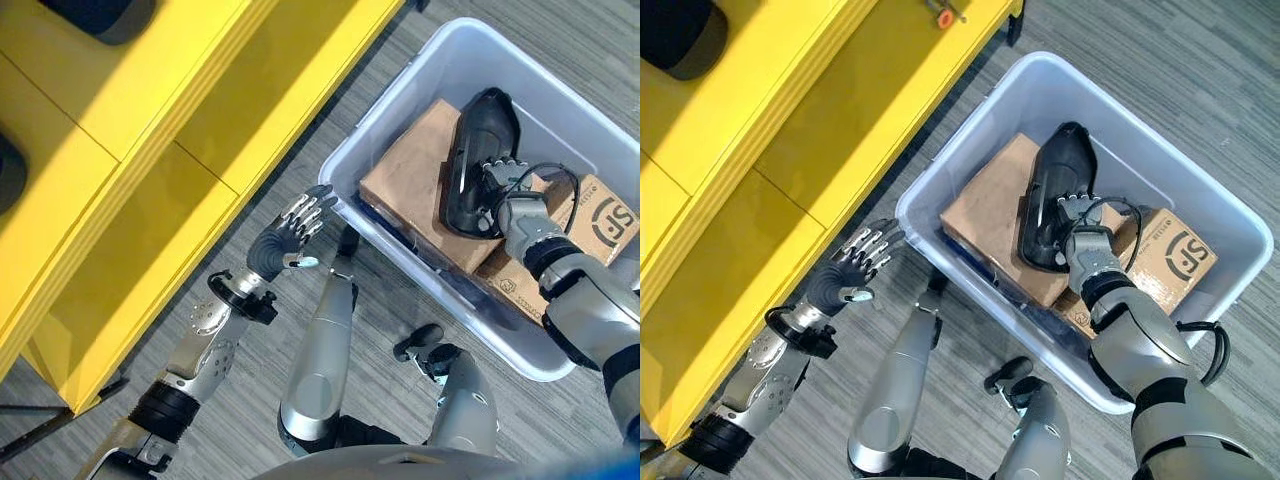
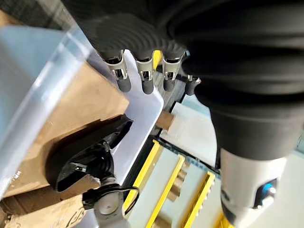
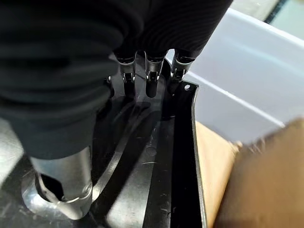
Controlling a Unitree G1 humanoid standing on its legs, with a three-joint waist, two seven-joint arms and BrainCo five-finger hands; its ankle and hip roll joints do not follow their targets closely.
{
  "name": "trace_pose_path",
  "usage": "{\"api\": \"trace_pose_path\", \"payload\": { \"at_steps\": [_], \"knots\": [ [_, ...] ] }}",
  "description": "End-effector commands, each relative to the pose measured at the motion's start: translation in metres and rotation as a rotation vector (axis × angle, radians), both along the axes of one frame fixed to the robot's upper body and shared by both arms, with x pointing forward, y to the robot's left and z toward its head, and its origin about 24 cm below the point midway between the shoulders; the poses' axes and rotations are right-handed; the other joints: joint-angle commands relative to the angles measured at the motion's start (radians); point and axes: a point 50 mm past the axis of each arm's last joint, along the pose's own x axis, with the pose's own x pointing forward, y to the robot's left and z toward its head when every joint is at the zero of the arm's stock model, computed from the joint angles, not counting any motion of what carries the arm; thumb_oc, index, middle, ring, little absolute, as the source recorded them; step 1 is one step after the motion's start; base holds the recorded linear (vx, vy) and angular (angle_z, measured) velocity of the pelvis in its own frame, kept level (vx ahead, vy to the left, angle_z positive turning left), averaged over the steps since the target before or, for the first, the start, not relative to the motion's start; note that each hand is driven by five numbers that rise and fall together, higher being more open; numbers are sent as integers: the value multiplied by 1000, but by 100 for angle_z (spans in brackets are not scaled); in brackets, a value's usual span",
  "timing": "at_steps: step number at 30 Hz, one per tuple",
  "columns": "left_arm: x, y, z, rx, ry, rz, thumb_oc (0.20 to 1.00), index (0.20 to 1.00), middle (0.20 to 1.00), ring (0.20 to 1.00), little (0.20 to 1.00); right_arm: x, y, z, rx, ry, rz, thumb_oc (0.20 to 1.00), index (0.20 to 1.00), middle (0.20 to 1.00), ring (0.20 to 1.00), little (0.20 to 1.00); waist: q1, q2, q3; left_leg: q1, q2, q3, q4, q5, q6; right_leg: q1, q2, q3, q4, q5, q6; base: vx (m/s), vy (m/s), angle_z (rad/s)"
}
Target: Move parts from the plastic box to the shelf.
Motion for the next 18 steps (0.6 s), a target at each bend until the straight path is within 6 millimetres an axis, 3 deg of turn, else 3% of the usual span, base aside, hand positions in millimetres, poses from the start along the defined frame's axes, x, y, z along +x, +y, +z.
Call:
{"api": "trace_pose_path", "payload": {
  "at_steps": [1,9,12,14,17,18],
  "knots": [
    [-4,-11,14,-37,-105,-25,1000,1000,1000,1000,1000,-5,-10,-3,8,-51,-22,1000,1000,1000,1000,1000,-1,17,-9,24,-27,27,-17,-95,32,19,70,60,-47,93,19,-19,25,-16],
    [4,-16,22,-79,-122,-4,1000,1000,1000,1000,1000,-3,8,-9,184,-63,-3,1000,1000,1000,1000,1000,-31,33,-9,54,-37,47,-16,-103,33,29,67,82,-65,105,22,-13,44,-10],
    [7,-19,24,-82,-133,-6,1000,1000,1000,1000,1000,-3,18,-9,203,-141,49,1000,1000,1000,1000,1000,-43,43,-9,61,-40,55,-15,-105,34,30,64,92,-71,109,24,-24,65,-3],
    [10,-17,34,-128,-204,60,1000,1000,1000,1000,1000,2,45,17,334,-380,198,1000,1000,1000,1000,1000,-58,54,-9,66,-43,61,-13,-107,36,26,61,104,-72,110,25,-35,68,-12],
    [11,-19,63,-189,-326,168,1000,1000,1000,1000,1000,-2,73,30,593,-511,301,1000,1000,1000,1000,1000,-71,54,-9,89,-54,62,-13,-113,35,44,57,107,-82,111,26,-15,-19,-10],
    [12,-19,64,-177,-325,186,1000,1000,1000,1000,1000,-2,76,32,625,-529,313,1000,1000,1000,1000,1000,-73,55,-9,93,-55,62,-14,-113,34,47,58,109,-84,112,25,-12,-24,-3]
  ]
}}
